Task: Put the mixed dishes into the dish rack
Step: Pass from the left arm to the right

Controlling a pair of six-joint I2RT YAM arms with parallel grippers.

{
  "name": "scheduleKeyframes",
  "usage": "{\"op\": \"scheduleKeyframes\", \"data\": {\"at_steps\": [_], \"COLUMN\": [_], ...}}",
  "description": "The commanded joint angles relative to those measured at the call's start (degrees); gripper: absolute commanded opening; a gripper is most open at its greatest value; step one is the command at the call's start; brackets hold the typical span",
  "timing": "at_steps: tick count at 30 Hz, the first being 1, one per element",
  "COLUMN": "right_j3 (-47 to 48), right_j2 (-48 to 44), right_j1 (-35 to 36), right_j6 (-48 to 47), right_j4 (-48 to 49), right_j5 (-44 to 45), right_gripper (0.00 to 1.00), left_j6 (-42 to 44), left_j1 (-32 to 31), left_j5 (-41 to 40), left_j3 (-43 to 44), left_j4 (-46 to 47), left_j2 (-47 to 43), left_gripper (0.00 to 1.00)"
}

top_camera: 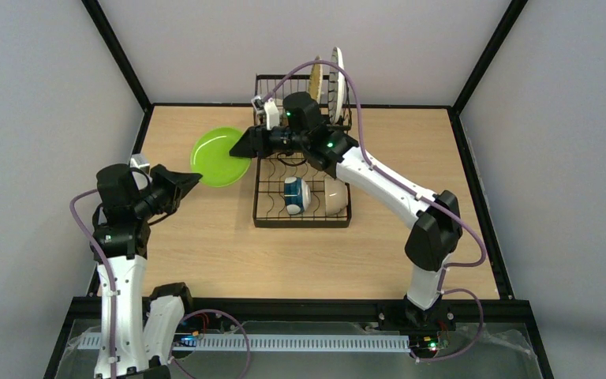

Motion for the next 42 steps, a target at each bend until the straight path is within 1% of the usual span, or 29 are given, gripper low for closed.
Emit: {"op": "scheduleKeyframes", "data": {"at_steps": [1, 4, 6, 7, 8, 9, 12, 14, 15, 17, 22, 25, 26, 32, 39, 42], "right_j3": [1.83, 1.65, 1.64, 1.64, 1.64, 1.71, 2.09, 2.93, 3.48, 4.42, 7.83, 10.66, 11.66, 18.03, 29.07, 32.32], "right_j2": [1.15, 1.24, 1.39, 1.42, 1.42, 1.42, 1.50, 1.78, 1.99, 2.28, 2.64, 2.89, 2.96, 3.81, 7.20, 8.30], "right_j1": [-0.25, -0.30, -0.27, -0.27, -0.28, -0.24, -0.30, -0.30, -0.30, -0.25, -0.25, -0.25, -0.27, -0.27, -0.30, -0.29], "right_j6": [0.95, 1.13, 1.23, 1.23, 1.23, 1.19, 1.07, 0.85, 0.69, 0.24, -1.48, -2.54, -2.81, -4.25, -7.71, -8.40], "right_j4": [0.90, 1.01, 1.12, 1.07, 1.06, 0.99, 0.66, -0.08, -0.65, -1.71, -4.71, -6.99, -7.56, -10.84, -16.79, -18.18], "right_j5": [-1.55, -2.12, -2.44, -2.49, -2.50, -2.47, -2.17, -1.89, -1.78, -1.68, -0.09, 1.20, 1.62, 5.13, 13.60, 16.61], "right_gripper": [0.96, 0.90, 0.80, 0.72, 0.62, 0.50, 0.18, 0.02, 0.00, 0.00, 0.00, 0.00, 0.00, 0.00, 0.00, 0.00], "left_j6": [0.20, -0.47, -0.88, -0.98, -1.00, -1.00, -0.83, -0.55, -0.41, -0.09, 0.90, 0.77, 0.64, -0.24, -0.98, -0.55], "left_j1": [-0.13, -0.12, -0.19, -0.19, -0.33, -0.47, -0.61, -0.66, -0.65, -0.70, -0.65, -0.68, -0.68, -0.67, -0.68, -0.65], "left_j5": [2.07, 2.05, 2.17, 2.22, 2.14, 2.07, 1.81, 1.65, 1.55, 0.80, -0.83, -1.10, -1.32, -2.64, -5.65, -7.29], "left_j3": [-0.77, -0.77, -0.77, -0.71, -0.58, -0.43, -0.20, 0.02, 0.22, 0.78, 3.31, 4.43, 4.68, 6.68, 12.38, 14.87], "left_j4": [1.37, 2.46, 3.03, 3.22, 3.33, 3.37, 3.21, 2.60, 2.30, 1.50, 0.04, -0.04, -0.12, 0.00, -0.10, -0.25], "left_j2": [0.03, 0.42, 0.81, 1.01, 1.18, 1.27, 1.65, 1.94, 2.16, 2.51, 3.74, 4.28, 4.37, 5.76, 10.41, 12.98], "left_gripper": [0.02, 0.02, 0.02, 0.02, 0.02, 0.02, 0.02, 0.02, 0.02, 0.07, 0.39, 0.53, 0.56, 0.67, 0.69, 0.69]}}
